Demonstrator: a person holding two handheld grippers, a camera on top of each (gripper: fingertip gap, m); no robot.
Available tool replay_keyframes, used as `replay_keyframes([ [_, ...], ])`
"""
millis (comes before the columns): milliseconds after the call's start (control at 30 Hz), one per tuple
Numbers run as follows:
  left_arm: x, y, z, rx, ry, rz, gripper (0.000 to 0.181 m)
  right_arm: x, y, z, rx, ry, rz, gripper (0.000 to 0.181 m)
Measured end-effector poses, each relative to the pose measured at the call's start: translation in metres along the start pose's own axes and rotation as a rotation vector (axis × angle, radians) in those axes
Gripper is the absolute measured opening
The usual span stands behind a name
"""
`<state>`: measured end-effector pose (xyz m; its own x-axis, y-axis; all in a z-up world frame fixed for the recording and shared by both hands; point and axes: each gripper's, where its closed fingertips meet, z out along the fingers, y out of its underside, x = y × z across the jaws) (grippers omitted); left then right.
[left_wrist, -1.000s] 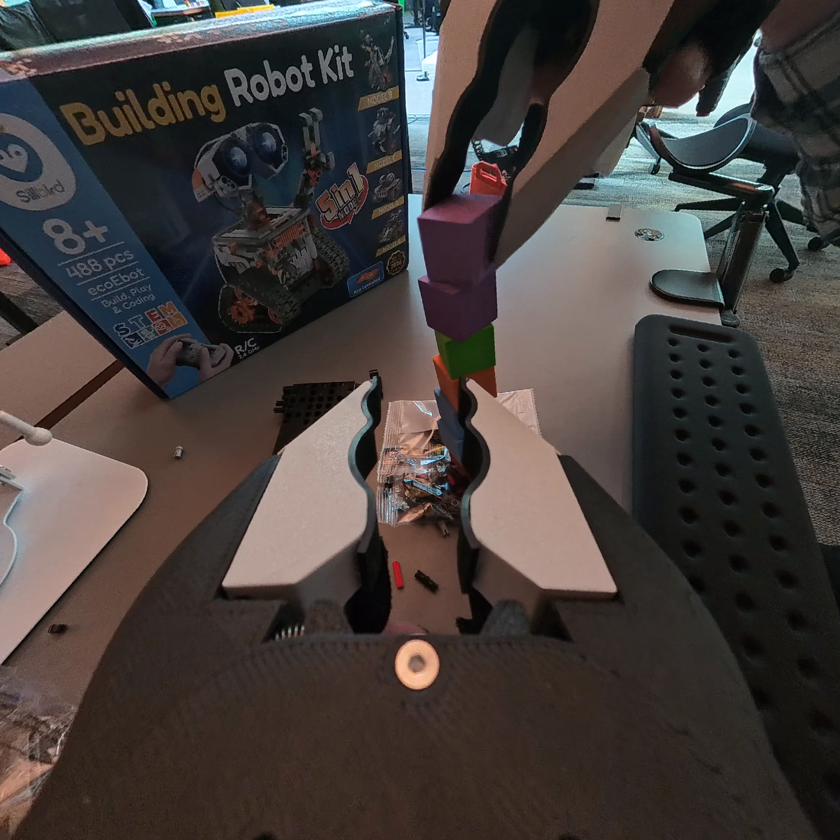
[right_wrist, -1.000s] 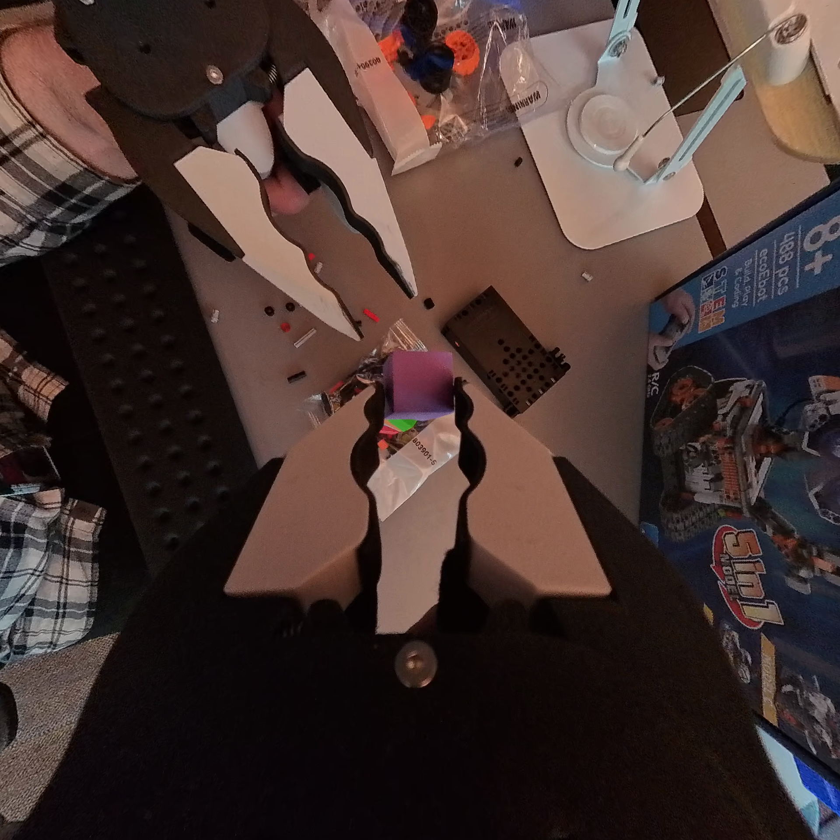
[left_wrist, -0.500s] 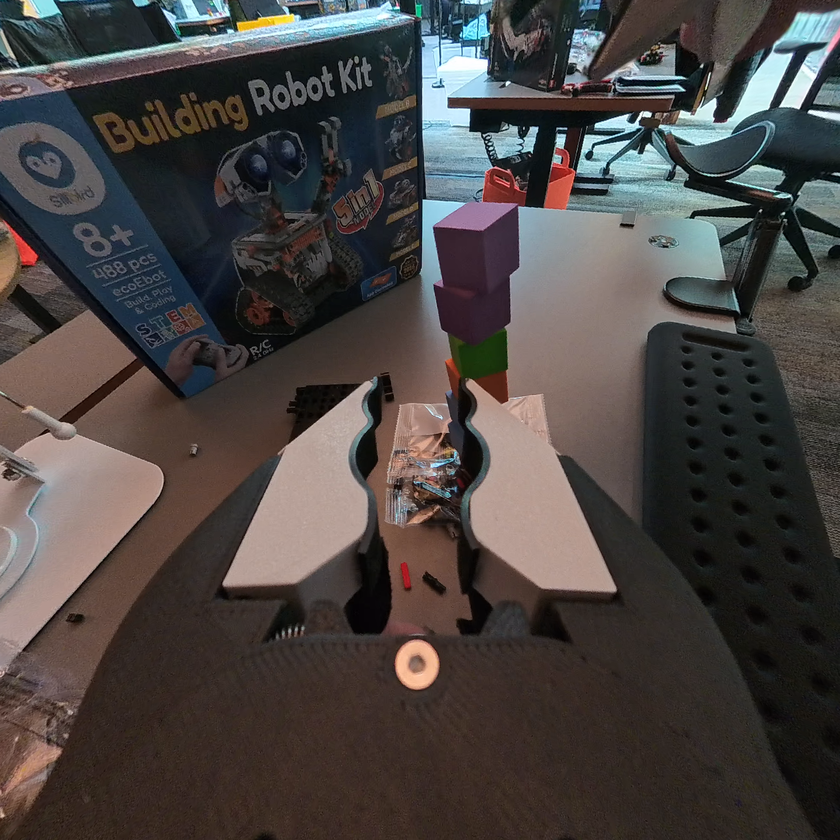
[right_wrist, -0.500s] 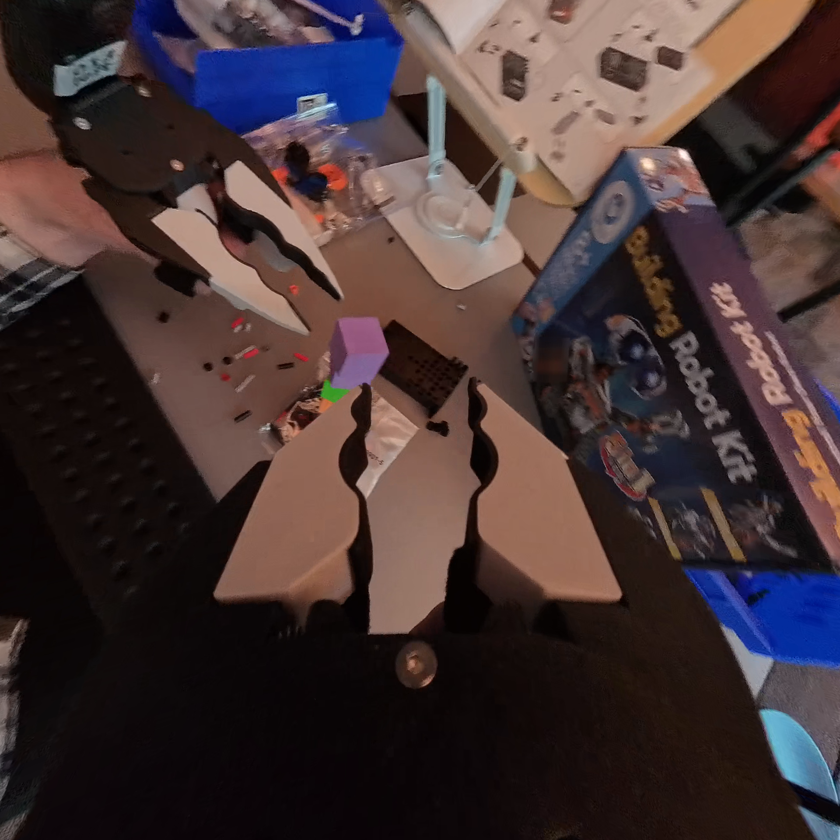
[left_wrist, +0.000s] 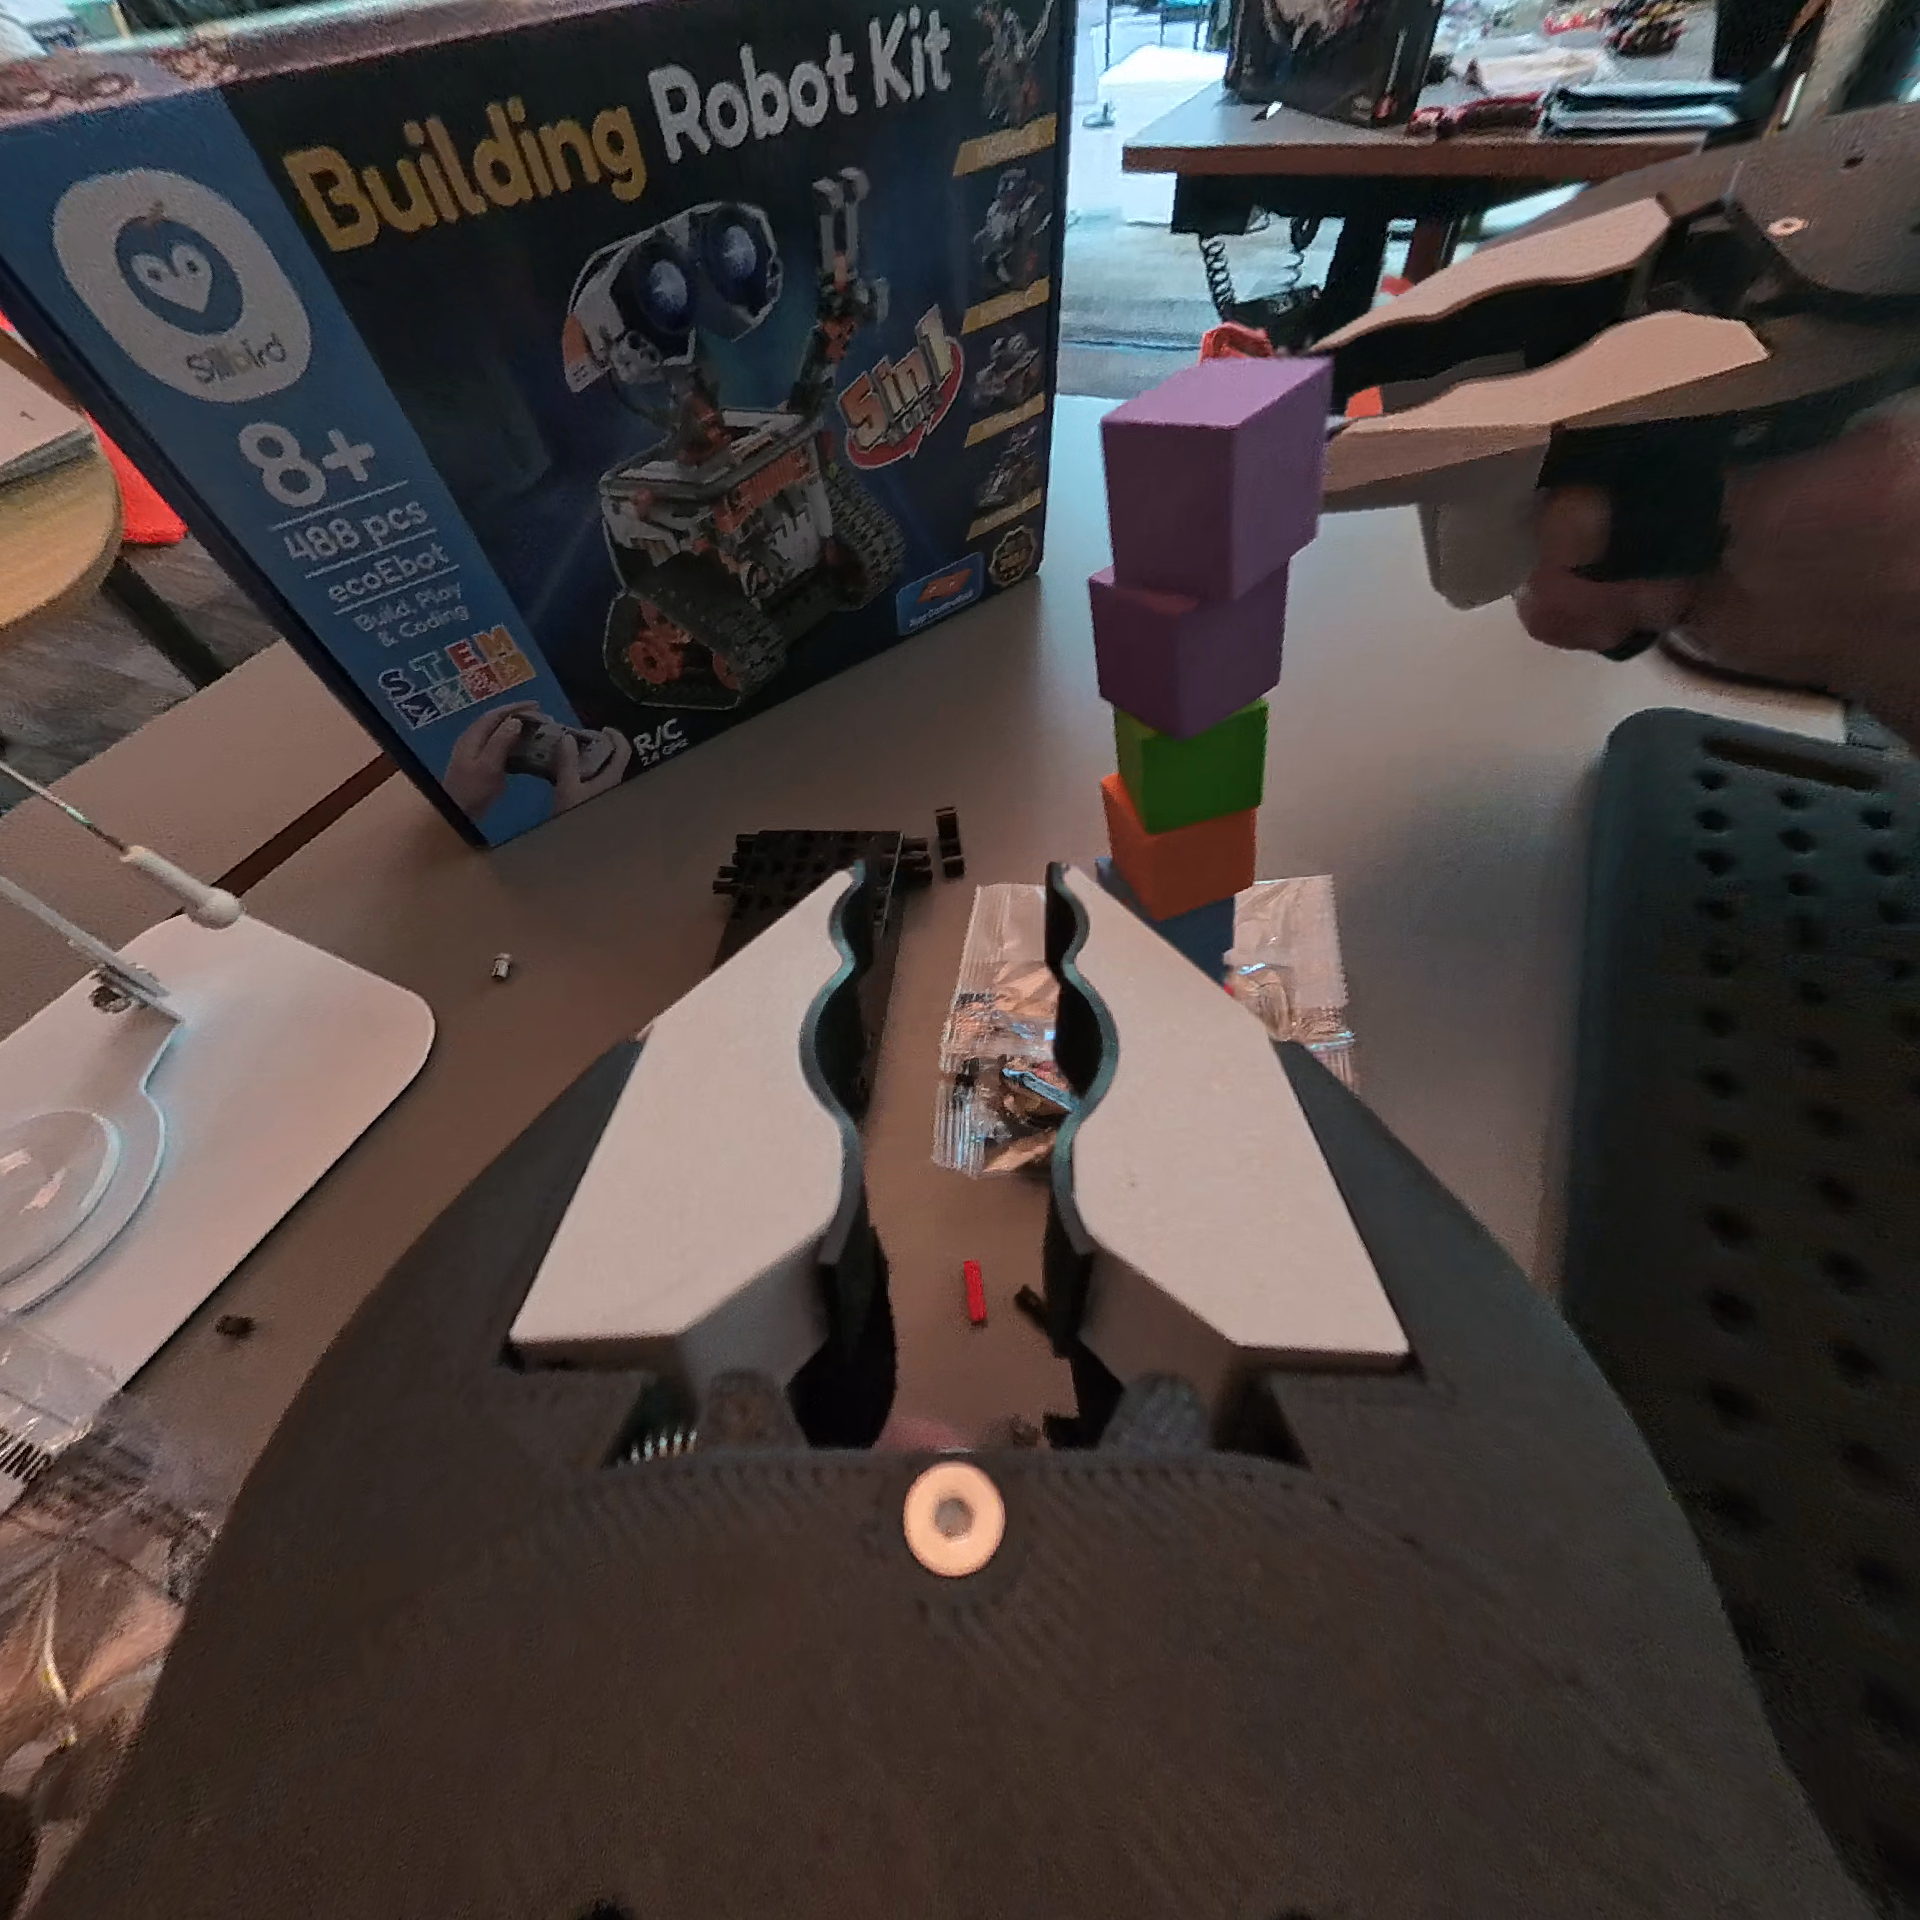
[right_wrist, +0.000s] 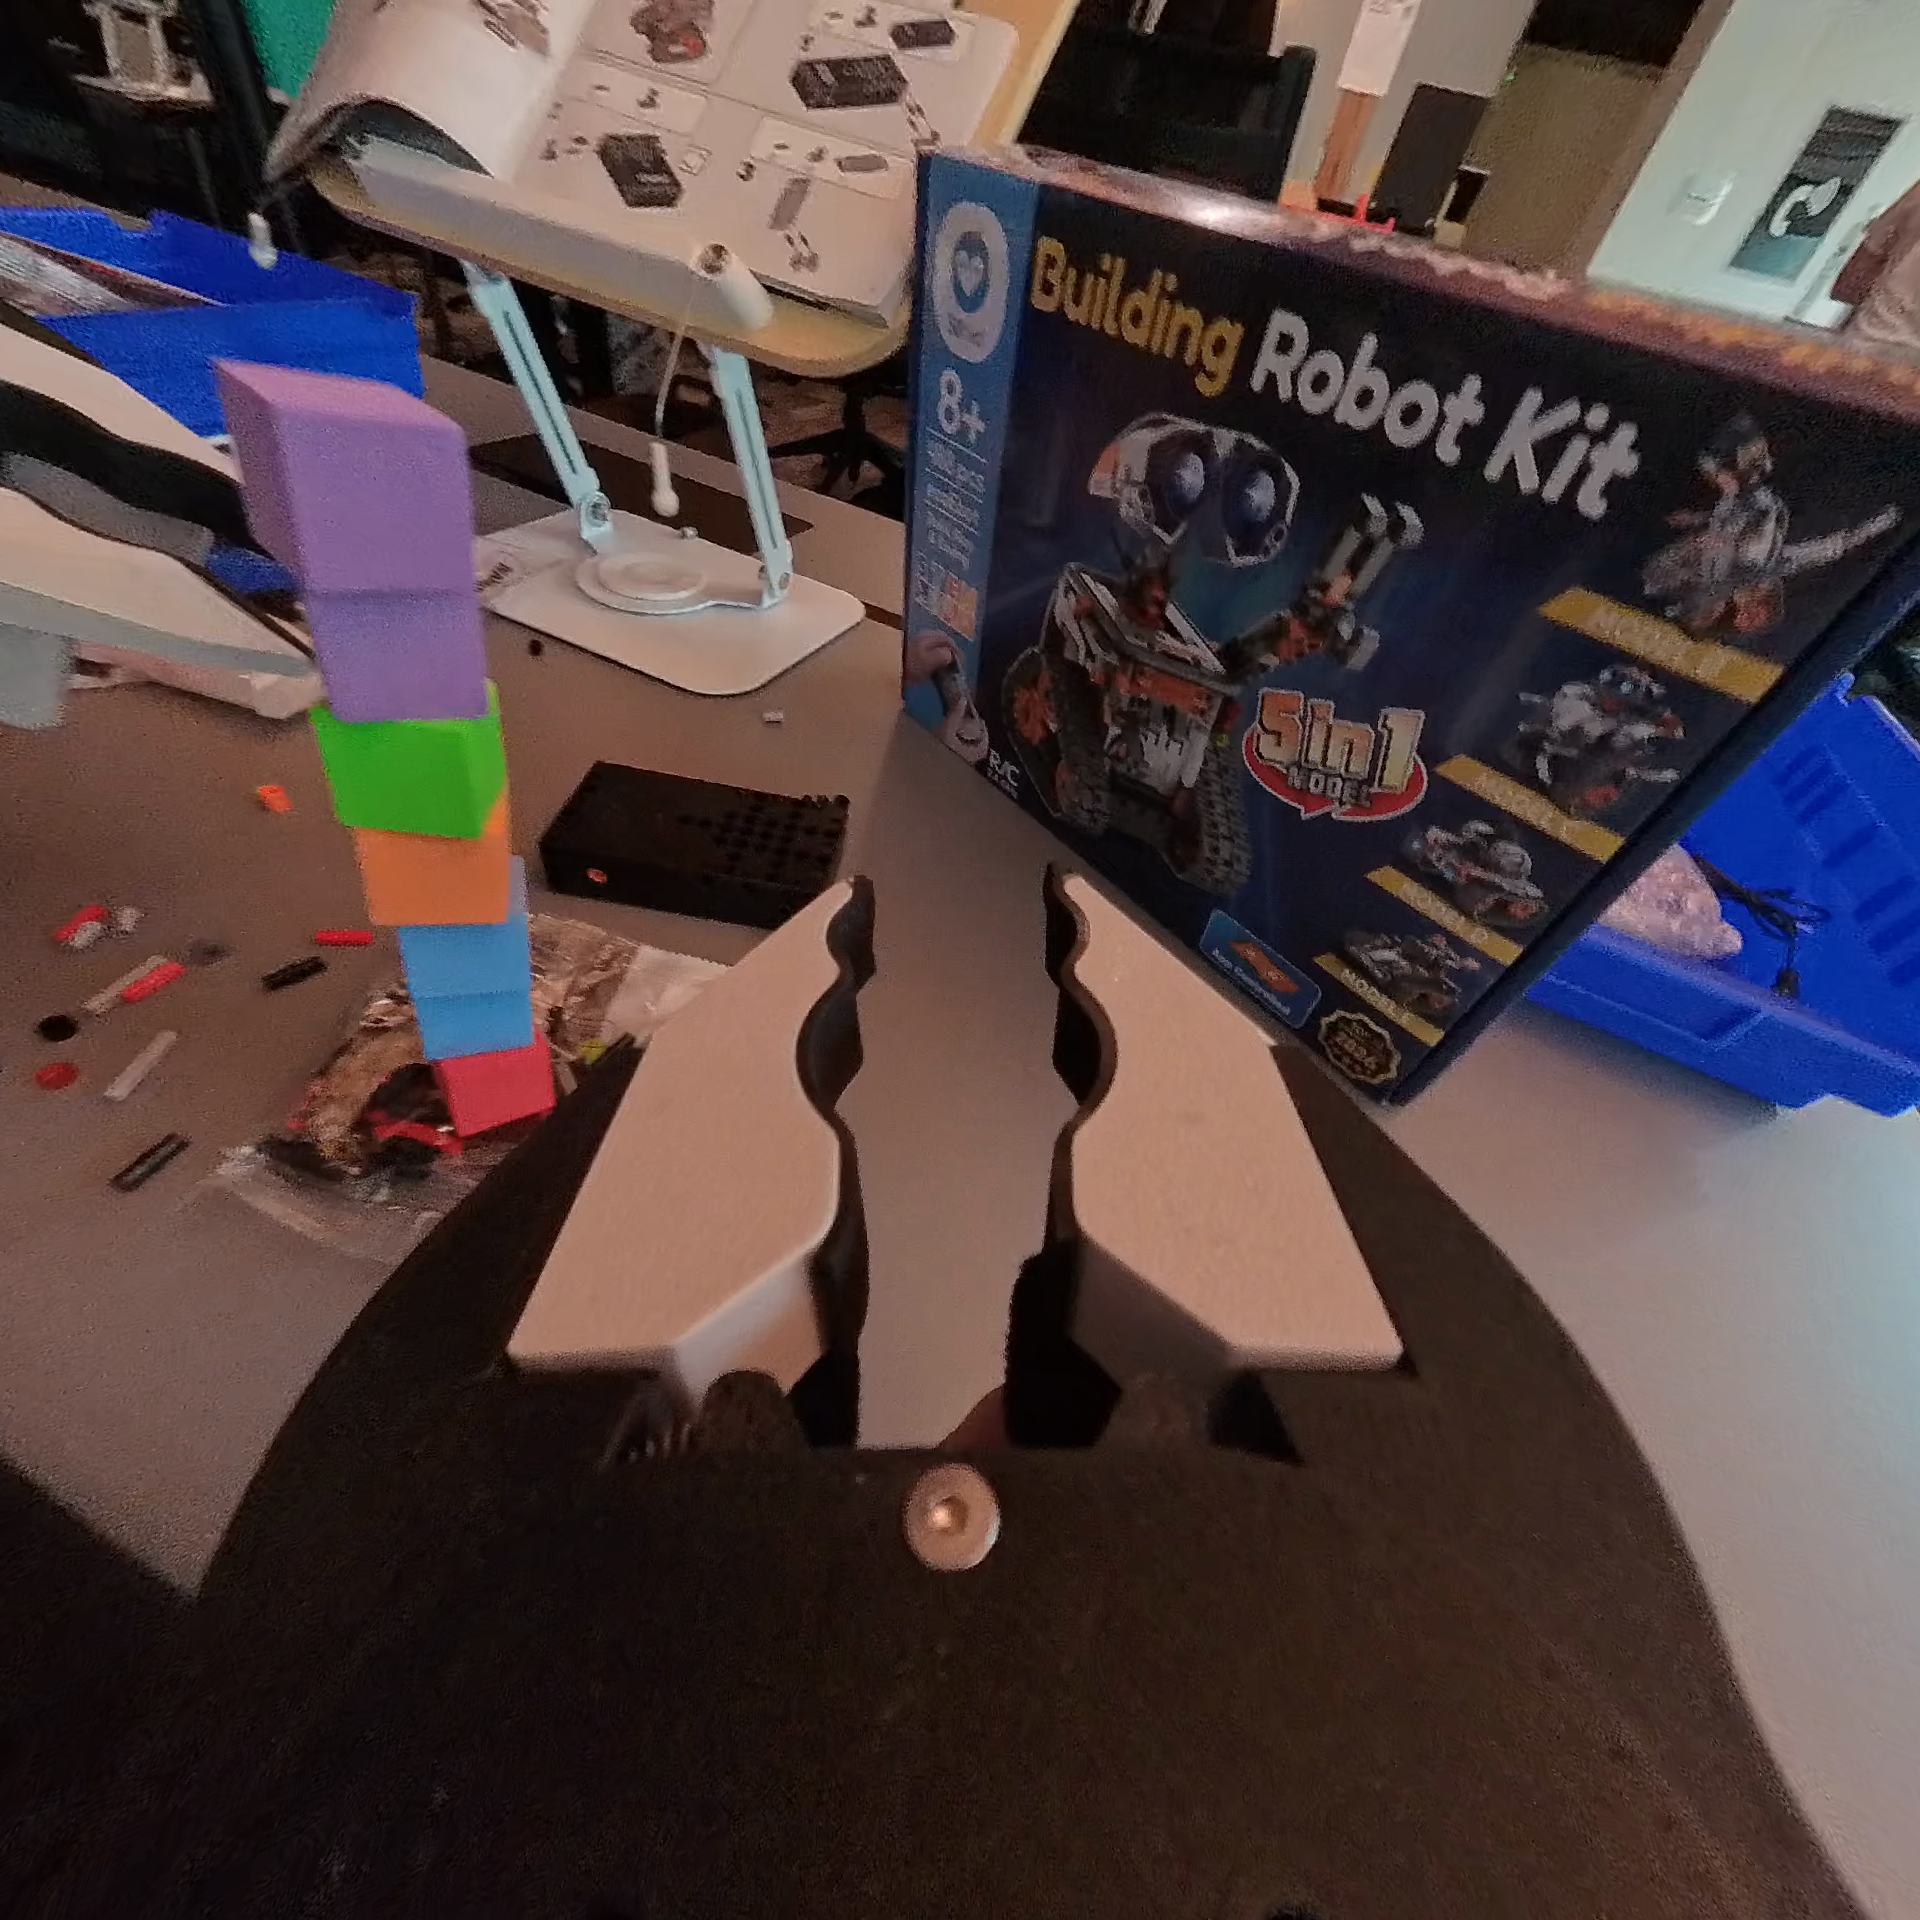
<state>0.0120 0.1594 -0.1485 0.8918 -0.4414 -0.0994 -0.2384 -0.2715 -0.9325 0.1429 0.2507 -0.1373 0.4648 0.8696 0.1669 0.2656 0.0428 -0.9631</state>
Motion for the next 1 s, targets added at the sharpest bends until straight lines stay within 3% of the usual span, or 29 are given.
replay_keyframes([
  [233, -0.017, 0.010, 0.001, -0.038, -0.077, -0.023, 0.029, 0.020, 0.045, 0.016, -0.076, 0.068, 0.030, 0.033],
  [500, -0.028, 0.023, 0.001, -0.097, -0.125, -0.043, 0.027, 0.029, 0.053, 0.017, -0.099, 0.106, 0.021, 0.032],
  [700, -0.020, 0.062, 0.013, -0.308, -0.147, 0.065, 0.028, 0.029, 0.059, 0.019, -0.119, 0.104, 0.015, 0.031],
  [1000, -0.012, 0.069, 0.016, -0.341, -0.107, 0.082, 0.020, 0.030, 0.062, 0.019, -0.126, 0.108, 0.022, 0.031],
])
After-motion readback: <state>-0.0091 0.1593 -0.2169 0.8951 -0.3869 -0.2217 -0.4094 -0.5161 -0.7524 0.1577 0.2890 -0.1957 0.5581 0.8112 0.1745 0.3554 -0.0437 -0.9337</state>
